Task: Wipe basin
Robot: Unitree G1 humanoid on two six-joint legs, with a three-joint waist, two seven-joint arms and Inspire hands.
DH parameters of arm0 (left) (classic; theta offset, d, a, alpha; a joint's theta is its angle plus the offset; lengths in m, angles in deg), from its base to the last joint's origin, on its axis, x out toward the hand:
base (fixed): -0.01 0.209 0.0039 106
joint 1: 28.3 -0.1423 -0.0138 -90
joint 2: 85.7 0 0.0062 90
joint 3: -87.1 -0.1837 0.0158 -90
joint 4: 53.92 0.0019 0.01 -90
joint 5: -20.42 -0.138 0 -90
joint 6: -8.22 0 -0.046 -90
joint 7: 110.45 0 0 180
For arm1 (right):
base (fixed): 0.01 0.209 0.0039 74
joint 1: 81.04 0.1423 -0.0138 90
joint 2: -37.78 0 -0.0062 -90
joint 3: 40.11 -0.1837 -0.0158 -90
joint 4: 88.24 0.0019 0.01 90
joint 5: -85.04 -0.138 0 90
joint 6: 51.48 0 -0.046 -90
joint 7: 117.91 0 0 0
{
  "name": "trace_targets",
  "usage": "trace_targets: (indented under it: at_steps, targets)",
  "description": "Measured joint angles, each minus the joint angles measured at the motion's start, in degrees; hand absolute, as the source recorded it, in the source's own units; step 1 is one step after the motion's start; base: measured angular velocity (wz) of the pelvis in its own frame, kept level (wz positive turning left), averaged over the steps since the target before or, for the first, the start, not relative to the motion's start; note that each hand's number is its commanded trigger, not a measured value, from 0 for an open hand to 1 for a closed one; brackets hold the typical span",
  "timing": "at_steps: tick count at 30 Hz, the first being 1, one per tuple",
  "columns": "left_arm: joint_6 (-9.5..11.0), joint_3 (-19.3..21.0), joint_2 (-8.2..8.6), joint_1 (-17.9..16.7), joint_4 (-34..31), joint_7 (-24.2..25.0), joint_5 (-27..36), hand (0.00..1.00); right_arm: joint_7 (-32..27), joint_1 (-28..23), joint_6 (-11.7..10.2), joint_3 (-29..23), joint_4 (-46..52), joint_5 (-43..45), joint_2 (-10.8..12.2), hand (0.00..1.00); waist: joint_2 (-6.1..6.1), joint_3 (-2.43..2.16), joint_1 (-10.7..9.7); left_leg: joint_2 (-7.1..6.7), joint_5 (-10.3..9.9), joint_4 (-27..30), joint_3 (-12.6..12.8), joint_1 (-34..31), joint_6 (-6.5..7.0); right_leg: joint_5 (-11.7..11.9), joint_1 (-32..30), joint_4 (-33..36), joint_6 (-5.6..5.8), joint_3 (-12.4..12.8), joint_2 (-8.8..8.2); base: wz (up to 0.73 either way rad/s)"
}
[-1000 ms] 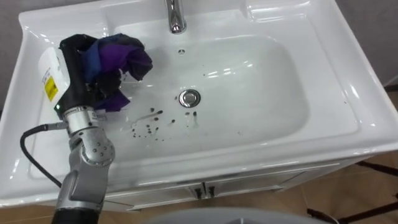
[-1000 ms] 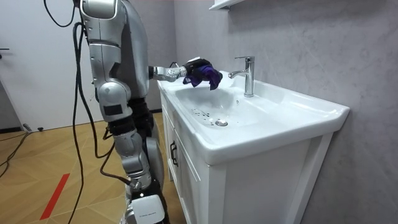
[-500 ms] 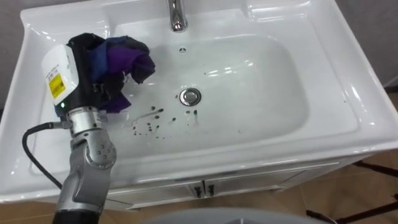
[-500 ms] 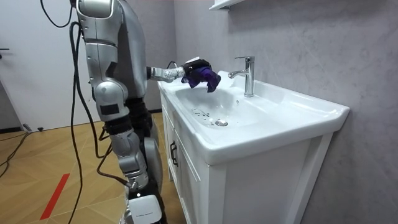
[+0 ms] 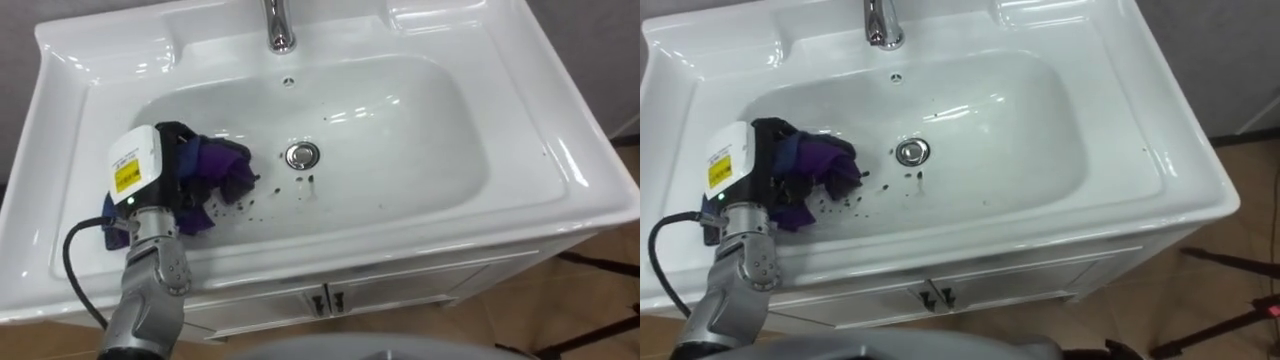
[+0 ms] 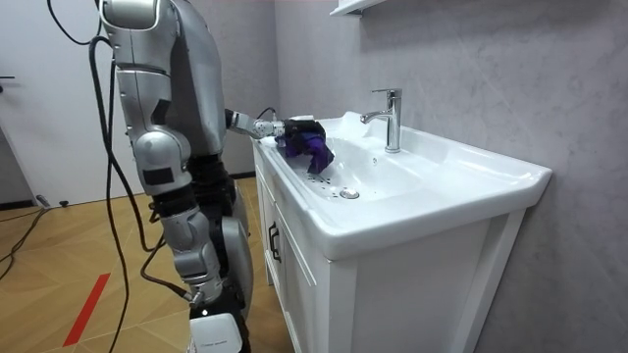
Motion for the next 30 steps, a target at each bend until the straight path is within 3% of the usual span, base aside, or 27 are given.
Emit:
trace_targets:
  at_steps: [8,24,30]
  targets:
    - [-1.62,0.01,-0.34,1.79,4.12,3.68,-1.21,1.00,-0.44,-0.06,0.47,0.02,0.19,0.10,-0.21,0.00,0.04,0.33,0.00,0.06,0.00,-0.09,0.48,0.39,0.00,0.06,0.22,0.00,0.02,0.20,0.02,-0.02]
    - [-3.47,-0.46,-0.40,2.94,5.79,8.26,-2.29,1.00,-0.47,0.10,1.63,0.44,1.16,-0.65,-0.57,0.00,0.15,0.27,0.09,0.09,0.00,-0.15,0.67,0.62,0.00,0.06,0.18,0.03,0.02,0.47,0.07,0.00]
    - [-3.31,-3.98,-2.36,5.87,9.71,11.68,3.58,1.00,-0.29,0.55,1.60,1.67,1.77,-1.43,-0.73,0.00,0.18,0.25,-0.91,0.12,0.00,-0.13,0.77,0.66,0.00,0.06,0.18,0.26,0.02,0.55,0.05,0.00]
